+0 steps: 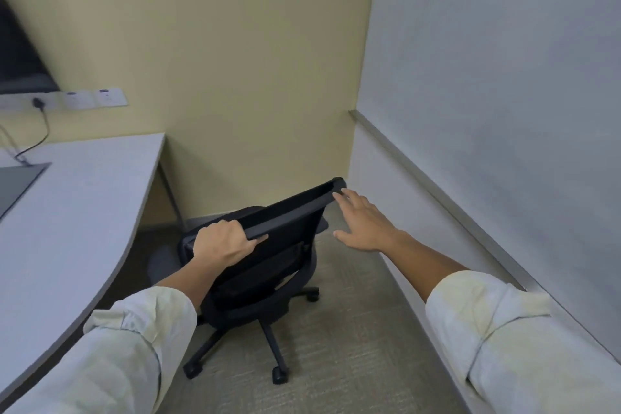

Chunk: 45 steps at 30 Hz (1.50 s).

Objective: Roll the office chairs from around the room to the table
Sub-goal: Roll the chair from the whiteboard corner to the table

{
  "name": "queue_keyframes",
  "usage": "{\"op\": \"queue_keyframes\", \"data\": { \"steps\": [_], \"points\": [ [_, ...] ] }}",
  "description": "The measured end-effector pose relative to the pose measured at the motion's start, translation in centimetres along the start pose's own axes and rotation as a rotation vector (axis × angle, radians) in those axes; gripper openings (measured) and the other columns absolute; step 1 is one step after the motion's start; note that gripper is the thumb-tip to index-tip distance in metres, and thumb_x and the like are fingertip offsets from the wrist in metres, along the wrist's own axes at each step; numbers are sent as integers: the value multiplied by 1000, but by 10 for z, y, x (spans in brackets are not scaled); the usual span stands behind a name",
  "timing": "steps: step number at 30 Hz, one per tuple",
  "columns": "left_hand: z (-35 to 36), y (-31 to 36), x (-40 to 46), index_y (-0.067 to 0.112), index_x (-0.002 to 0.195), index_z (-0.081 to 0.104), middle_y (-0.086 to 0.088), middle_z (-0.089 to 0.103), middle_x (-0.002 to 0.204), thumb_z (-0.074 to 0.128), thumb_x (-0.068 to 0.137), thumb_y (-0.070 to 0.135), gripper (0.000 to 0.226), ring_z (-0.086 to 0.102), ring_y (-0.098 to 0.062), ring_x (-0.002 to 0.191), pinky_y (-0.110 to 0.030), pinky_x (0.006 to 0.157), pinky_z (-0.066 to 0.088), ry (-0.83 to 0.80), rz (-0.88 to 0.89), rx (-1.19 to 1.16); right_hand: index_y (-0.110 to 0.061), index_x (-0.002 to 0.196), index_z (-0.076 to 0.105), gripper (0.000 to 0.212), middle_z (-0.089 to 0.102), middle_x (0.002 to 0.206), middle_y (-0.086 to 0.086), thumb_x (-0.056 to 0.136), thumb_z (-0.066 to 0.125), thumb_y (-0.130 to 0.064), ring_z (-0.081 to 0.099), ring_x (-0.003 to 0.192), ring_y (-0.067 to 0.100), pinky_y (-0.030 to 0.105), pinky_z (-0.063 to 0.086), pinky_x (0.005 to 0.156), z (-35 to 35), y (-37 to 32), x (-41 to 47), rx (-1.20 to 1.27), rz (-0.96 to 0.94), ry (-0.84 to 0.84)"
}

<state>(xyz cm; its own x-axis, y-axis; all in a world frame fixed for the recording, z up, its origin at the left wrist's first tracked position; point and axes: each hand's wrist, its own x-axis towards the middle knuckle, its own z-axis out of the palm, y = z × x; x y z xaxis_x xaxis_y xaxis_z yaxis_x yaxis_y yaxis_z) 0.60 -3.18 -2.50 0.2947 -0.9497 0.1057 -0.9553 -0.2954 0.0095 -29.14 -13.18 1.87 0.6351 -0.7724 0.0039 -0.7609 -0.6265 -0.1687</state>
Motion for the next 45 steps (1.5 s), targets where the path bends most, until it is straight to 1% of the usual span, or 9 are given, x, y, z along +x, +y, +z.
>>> {"op": "queue_keyframes", "data": {
  "steps": [6,9,13,16,22,30,33,37,45],
  "points": [
    [11,8,30,21,84,61,1,68,81,25,72,94,83,65,-24,70,-34,60,47,67,-34,34,-11,155,23,82,29,156,18,90,60,-44,25,142,37,47,26,116,20,12,102,-145,-108,-108],
    [16,16,50,21,80,56,-1,68,80,23,73,94,81,64,-25,68,-35,58,43,79,-43,47,-13,135,48,58,52,129,16,86,60,-43,46,120,35,45,36,103,17,27,149,-291,-169,-85],
    [20,26,81,22,77,52,-1,68,78,19,70,94,80,65,-26,67,-35,57,42,62,-69,43,-19,101,60,23,63,98,4,80,62,-28,58,94,28,39,48,73,1,51,207,-224,-228,-257],
    [22,29,104,23,75,53,0,66,74,25,75,91,74,62,-26,63,-35,56,42,46,-107,59,-22,71,58,6,62,71,-2,70,62,-27,60,68,21,32,44,55,-1,70,243,-181,-266,-339],
    [27,34,136,27,64,47,6,53,62,26,72,74,52,46,-21,51,-33,52,40,26,-223,75,-22,54,47,15,51,52,-5,59,49,-36,47,47,16,28,31,45,16,100,303,-257,-555,-200],
    [31,69,178,25,65,52,2,59,66,27,73,70,52,56,-25,57,-33,55,37,4,-384,87,-23,54,46,18,46,52,-4,62,51,-38,39,47,17,32,27,48,12,132,377,-294,-752,-138],
    [33,64,196,25,65,52,8,49,61,36,79,68,48,48,-20,52,-31,53,35,-9,-433,96,-21,55,47,16,46,51,-4,61,49,-36,40,47,18,32,27,48,10,131,407,-298,-801,-118],
    [37,50,227,25,62,50,9,42,56,31,76,68,48,44,-19,49,-31,52,34,-13,-503,129,-21,55,47,16,46,52,-4,62,49,-36,41,48,18,32,28,48,16,118,460,-301,-846,-100],
    [40,-12,281,26,64,53,9,47,57,41,81,62,42,48,-17,49,-30,50,38,-44,-582,109,-23,58,47,13,49,56,-3,65,54,-31,44,50,17,31,31,49,18,62,551,-302,-885,-131]
  ]
}}
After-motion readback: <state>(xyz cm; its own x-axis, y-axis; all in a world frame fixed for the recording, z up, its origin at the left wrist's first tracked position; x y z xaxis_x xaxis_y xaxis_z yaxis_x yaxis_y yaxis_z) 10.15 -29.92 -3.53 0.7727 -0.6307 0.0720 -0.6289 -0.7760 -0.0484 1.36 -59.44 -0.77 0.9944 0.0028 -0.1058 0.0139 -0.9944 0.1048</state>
